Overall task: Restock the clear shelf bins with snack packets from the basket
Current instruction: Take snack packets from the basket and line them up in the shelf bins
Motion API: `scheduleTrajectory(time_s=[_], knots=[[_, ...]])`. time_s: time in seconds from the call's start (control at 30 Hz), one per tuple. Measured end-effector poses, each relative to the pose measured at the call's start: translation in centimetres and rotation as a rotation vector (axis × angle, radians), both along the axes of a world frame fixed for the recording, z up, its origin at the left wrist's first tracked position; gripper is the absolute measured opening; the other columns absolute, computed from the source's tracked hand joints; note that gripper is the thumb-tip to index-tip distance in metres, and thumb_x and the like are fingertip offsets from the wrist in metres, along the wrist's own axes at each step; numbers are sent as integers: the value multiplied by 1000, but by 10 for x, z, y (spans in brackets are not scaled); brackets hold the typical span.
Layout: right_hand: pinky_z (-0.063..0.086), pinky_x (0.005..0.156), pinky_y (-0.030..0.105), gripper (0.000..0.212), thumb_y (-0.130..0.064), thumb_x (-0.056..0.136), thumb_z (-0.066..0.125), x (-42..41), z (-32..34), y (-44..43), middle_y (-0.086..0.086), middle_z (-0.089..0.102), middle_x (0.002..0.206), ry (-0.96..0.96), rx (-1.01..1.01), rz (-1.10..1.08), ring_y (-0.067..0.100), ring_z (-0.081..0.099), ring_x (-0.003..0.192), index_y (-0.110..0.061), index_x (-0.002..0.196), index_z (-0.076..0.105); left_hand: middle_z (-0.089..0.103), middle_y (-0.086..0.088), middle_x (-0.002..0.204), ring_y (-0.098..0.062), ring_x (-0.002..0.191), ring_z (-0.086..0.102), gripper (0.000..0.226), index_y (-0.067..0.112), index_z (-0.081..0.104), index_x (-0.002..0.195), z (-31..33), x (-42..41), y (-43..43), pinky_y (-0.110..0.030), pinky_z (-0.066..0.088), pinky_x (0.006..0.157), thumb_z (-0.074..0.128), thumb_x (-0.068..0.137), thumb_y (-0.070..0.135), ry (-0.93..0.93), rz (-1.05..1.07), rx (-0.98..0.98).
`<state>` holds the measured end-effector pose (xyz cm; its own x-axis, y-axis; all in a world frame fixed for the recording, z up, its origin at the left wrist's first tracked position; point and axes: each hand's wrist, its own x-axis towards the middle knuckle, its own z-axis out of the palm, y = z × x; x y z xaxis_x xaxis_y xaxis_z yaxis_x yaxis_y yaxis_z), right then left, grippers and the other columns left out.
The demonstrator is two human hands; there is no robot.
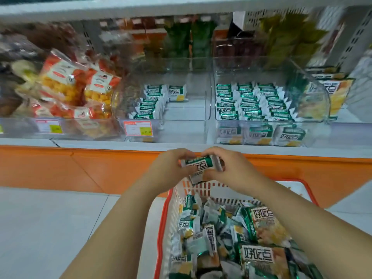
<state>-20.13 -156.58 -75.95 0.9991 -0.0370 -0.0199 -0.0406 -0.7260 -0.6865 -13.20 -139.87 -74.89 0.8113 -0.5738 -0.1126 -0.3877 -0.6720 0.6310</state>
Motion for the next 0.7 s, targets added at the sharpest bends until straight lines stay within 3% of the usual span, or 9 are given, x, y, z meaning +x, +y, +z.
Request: scheduleTrajectory(time_s=[0.07,0.13,0.23,0.33,0.4,0.5,0.6,0.7], knots=[[41,57,23,38,-29,84,68,1,22,2,-9,58,101,-59,23,1,8,57,73,-36,119,54,65,13,102,-9,77,60,28,33,61,115,16,-3,9,-24,46,65,65,88,26,-14,30,-97],[39,56,21,36,-26,84,69,8,41,5,-16,53,92,-127,34,13,3,54,67,-40,114,53,66,7,84,-13,59,54,25,37,60,109,31,-1,18,-20,41,50,65,89,25,-31,72,-203],[37,59,10,44,-21,85,69,26,66,8,-27,46,89,-229,50,30,-9,50,70,-40,121,51,62,-3,73,-9,49,43,22,38,59,104,55,10,24,-15,32,41,64,89,23,-86,125,-290],[45,77,13,51,-21,86,67,47,77,-2,-23,51,105,-306,120,-27,-4,54,88,-38,130,46,60,-2,70,-3,39,40,21,32,60,106,76,33,25,-12,27,37,64,90,19,-155,149,-293],[38,97,21,49,-24,88,64,62,74,-16,-13,53,124,-346,45,-85,5,50,113,-32,133,47,64,1,86,-3,43,45,22,27,60,109,83,55,22,-10,32,39,63,90,17,-212,155,-280],[20,102,16,43,-25,91,60,83,61,-35,-6,42,143,-338,-97,-120,10,35,133,-24,133,50,55,12,97,-5,60,50,26,20,59,115,85,95,4,-9,37,45,64,90,14,-286,169,-222],[17,103,17,37,-26,93,57,106,49,-45,-7,35,148,-352,-97,-115,8,30,136,-25,129,55,60,4,110,-13,79,54,31,15,58,117,74,139,-24,-16,37,62,64,87,10,-347,135,-104],[30,105,22,28,-28,93,56,126,43,-56,-10,47,133,-442,36,-129,0,42,120,-24,120,62,62,-7,120,-22,95,57,34,11,55,119,56,183,-50,-24,42,78,63,86,6,-389,98,76]])
